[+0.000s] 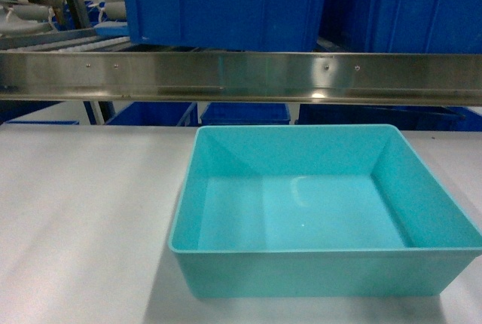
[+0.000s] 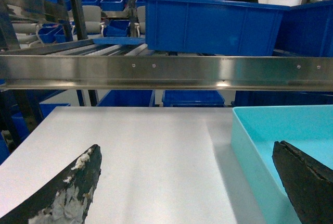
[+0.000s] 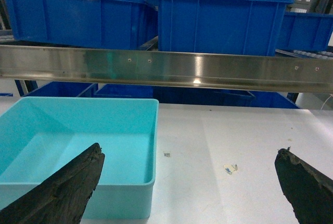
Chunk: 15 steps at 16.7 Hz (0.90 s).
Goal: Organize blue bins on left shelf correctly
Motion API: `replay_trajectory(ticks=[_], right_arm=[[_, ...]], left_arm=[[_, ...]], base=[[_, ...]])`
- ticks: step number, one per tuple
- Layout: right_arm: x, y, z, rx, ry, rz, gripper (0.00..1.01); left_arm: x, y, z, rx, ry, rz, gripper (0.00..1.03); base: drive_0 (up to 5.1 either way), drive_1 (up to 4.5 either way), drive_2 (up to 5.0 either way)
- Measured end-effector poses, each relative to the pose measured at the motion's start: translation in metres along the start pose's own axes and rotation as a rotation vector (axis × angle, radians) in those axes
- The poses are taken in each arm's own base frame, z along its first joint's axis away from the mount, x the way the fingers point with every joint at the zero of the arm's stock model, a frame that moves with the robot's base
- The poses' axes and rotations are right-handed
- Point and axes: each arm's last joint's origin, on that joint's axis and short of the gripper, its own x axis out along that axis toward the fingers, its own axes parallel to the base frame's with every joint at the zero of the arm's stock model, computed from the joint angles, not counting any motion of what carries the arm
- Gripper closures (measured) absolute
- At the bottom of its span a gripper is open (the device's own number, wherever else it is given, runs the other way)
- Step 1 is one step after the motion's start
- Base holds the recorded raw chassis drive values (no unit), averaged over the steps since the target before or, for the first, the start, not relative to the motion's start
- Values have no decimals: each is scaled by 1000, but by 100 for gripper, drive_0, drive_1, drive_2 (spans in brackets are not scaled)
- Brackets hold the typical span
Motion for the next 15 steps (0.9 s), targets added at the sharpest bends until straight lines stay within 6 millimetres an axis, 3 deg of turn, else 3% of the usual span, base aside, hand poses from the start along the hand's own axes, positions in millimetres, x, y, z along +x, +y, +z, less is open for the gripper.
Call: replay_trajectory(ticks=[15], right_arm=[[0, 0, 0, 0, 0, 0, 3]], left_arm=[[0, 0, 0, 0, 0, 0, 5]], base=[[0, 0, 0]])
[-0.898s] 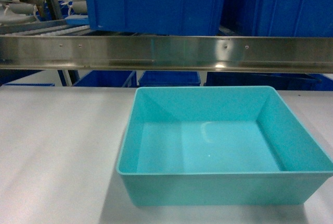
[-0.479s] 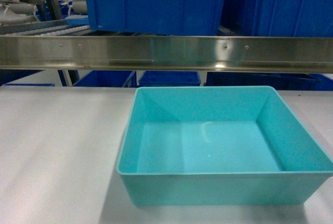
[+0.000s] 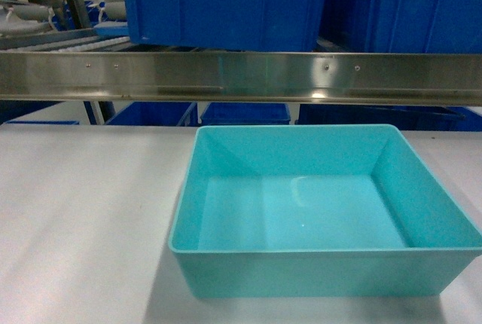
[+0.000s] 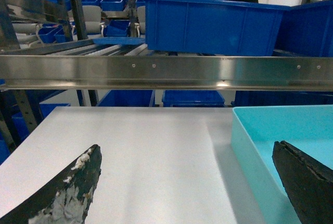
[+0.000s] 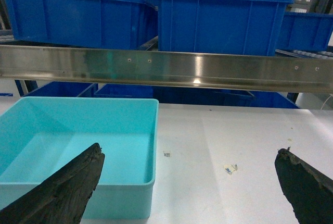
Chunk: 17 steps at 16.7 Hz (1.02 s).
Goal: Organize blue bins on left shelf correctly
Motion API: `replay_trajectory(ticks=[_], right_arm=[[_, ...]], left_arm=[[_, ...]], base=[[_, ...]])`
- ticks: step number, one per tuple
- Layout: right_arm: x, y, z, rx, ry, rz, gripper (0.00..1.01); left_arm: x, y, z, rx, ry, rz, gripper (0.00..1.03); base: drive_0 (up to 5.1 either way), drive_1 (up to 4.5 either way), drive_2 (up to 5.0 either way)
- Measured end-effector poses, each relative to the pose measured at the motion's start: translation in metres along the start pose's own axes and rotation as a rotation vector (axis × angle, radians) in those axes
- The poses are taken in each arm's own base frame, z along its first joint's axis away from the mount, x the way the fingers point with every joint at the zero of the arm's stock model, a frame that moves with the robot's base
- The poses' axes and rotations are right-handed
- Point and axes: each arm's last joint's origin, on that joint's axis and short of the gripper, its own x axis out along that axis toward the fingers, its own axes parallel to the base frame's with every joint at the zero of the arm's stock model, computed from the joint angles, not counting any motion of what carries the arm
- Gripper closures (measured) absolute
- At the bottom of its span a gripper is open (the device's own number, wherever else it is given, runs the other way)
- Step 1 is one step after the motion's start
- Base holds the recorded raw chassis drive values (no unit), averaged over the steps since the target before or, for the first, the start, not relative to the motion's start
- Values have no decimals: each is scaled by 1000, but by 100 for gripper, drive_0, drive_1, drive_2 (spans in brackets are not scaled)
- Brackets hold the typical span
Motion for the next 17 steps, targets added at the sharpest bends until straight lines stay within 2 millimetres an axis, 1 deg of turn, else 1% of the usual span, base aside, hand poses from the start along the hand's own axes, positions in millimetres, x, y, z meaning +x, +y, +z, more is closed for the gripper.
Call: replay_trajectory(ticks=[2, 3, 4, 5, 6, 7, 8, 9, 10, 11, 12, 14, 15, 16, 17], right_arm=[[1, 1, 1, -1, -10, -1, 3], [4, 3, 7, 0, -57, -18, 3], [10, 8, 15, 4, -77, -12, 3], [22, 15, 25, 2, -97, 7, 3], [33, 19, 33, 1, -118, 3, 3], [48, 21, 42, 3, -134, -12, 3], [60, 23, 48, 2, -141, -23, 3], [72, 25, 51, 1, -142, -25, 3], [84, 27, 51, -2, -126, -24, 3], [96, 29, 48, -8, -77, -25, 3], [103, 29, 45, -7, -39, -30, 3], [128, 30, 31, 18, 123, -16, 3], [139, 28, 27, 51, 167, 2, 3], [146, 25, 26, 77, 207, 1, 3], [149, 24, 25, 108, 208, 6, 3]], left_arm=[[1, 1, 2, 4, -15, -7, 5], [5, 4, 8, 8, -53, -13, 5], [13, 11, 15, 21, -30, 13, 5], [26, 18, 25, 23, -2, 37, 5], [39, 18, 33, 27, 3, 14, 5], [54, 16, 41, 21, 33, -22, 5], [68, 11, 46, 16, 59, -53, 5], [84, 5, 47, 7, 123, -86, 5], [95, -2, 47, 4, 156, -107, 5], [108, -12, 45, -7, 217, -153, 5], [115, -19, 45, -15, 247, -183, 5], [141, -46, 47, -28, 341, -254, 5], [149, -56, 45, -24, 374, -252, 5], [155, -62, 41, -18, 430, -234, 5], [155, -64, 37, -27, 464, -238, 5]], base=[[0, 0, 0], [0, 0, 0], [0, 0, 0], [0, 0, 0], [0, 0, 0], [0, 0, 0], [0, 0, 0], [0, 0, 0], [0, 0, 0], [0, 0, 0], [0, 0, 0], [0, 0, 0], [0, 0, 0], [0, 0, 0], [0, 0, 0]])
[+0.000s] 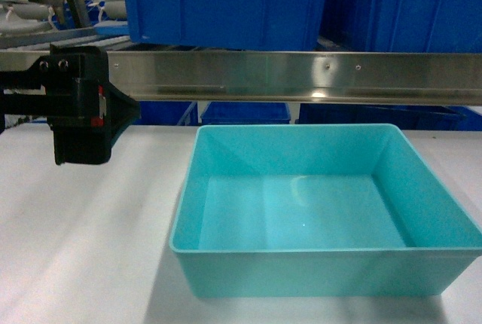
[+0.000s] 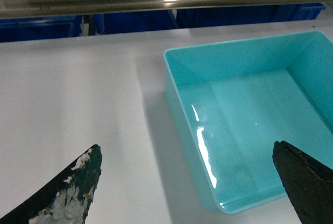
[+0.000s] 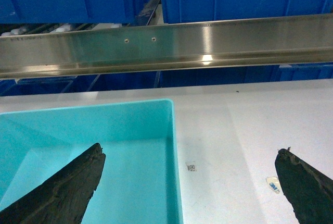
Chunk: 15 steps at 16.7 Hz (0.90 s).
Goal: Organize blue bins on left shelf correctly
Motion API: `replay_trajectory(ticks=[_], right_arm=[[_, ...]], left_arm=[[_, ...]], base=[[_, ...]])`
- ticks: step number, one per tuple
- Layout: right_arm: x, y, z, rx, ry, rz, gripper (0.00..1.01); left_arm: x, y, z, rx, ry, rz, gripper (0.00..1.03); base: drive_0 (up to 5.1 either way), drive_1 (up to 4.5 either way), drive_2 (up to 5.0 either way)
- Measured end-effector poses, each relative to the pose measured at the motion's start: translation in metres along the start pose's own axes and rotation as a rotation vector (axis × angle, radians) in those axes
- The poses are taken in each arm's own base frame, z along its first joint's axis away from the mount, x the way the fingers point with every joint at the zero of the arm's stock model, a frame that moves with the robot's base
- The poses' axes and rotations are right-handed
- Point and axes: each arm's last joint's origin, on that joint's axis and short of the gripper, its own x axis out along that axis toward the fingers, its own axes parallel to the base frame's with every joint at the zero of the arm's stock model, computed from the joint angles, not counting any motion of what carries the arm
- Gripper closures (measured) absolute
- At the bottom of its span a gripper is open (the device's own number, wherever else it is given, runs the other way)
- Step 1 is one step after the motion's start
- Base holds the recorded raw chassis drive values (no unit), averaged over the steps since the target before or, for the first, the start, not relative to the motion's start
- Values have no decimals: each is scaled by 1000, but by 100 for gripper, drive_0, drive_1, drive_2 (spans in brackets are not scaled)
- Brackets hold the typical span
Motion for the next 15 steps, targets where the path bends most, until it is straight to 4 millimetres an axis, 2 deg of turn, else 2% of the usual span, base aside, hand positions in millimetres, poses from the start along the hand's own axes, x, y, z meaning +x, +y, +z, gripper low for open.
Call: replay_trajectory(ticks=[6, 7, 9, 13, 15], right_arm=[[1, 0, -2, 35, 10, 10, 3], [5, -1, -7, 47, 51, 26, 3], [28, 2, -24, -11, 136, -17, 3], [68, 10, 0, -92, 194, 39, 3], [80, 9, -14, -108, 302, 70, 3]], left_arm=[[0, 0, 1, -15, -6, 0, 5], [0, 0, 0, -16, -4, -2, 5], [17, 1, 8, -104, 81, -50, 5], [59, -12, 32, -195, 93, -112, 5], [78, -21, 26, -204, 162, -132, 5]], base=[[0, 0, 0], [0, 0, 0], [0, 0, 0], [0, 0, 0], [0, 0, 0]])
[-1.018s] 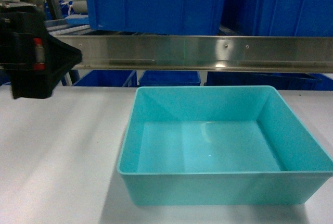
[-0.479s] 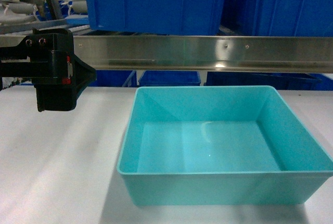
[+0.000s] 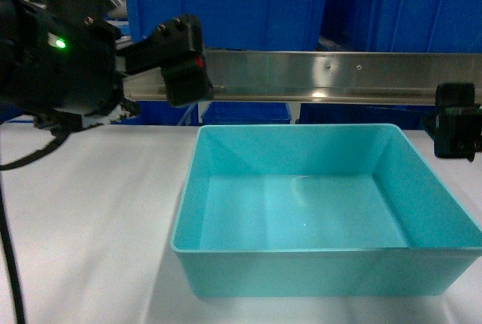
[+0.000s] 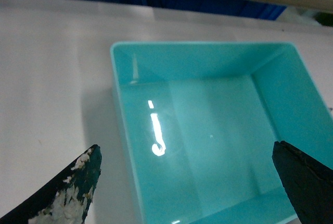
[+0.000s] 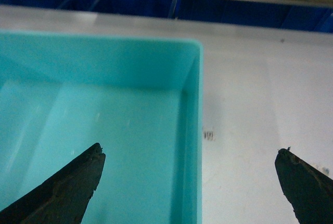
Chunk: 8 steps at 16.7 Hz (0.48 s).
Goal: Organize blue bins on left shelf correctly
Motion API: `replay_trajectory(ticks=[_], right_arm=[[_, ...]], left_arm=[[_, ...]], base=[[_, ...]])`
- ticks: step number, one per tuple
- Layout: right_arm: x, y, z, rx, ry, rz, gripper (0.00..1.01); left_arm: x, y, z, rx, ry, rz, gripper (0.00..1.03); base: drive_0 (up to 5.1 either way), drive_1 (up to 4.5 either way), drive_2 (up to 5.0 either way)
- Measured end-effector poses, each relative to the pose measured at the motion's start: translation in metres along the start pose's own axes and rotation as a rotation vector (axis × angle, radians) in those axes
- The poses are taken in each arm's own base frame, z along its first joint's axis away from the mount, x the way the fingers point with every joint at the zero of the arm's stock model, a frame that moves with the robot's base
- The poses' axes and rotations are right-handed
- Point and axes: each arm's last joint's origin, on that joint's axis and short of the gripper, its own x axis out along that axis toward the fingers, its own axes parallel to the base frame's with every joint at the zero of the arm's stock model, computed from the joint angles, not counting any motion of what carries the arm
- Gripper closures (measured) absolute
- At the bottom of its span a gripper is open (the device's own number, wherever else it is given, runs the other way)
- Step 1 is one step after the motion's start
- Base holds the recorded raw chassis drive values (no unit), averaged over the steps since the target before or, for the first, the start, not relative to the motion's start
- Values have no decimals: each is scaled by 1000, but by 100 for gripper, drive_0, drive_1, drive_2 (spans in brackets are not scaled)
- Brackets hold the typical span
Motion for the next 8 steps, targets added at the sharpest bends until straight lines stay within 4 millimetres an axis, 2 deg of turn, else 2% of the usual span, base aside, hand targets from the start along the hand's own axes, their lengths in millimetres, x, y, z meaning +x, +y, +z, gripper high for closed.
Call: replay_trajectory(ticks=[3, 8], right_arm=[[9, 0, -12, 17, 101, 56, 3], [9, 0, -10, 30, 94, 59, 3]], left_arm=[[20, -3, -17, -35, 143, -11, 5], [19, -3, -15, -50, 129, -14, 5]], base=[[0, 0, 0], [0, 0, 0]])
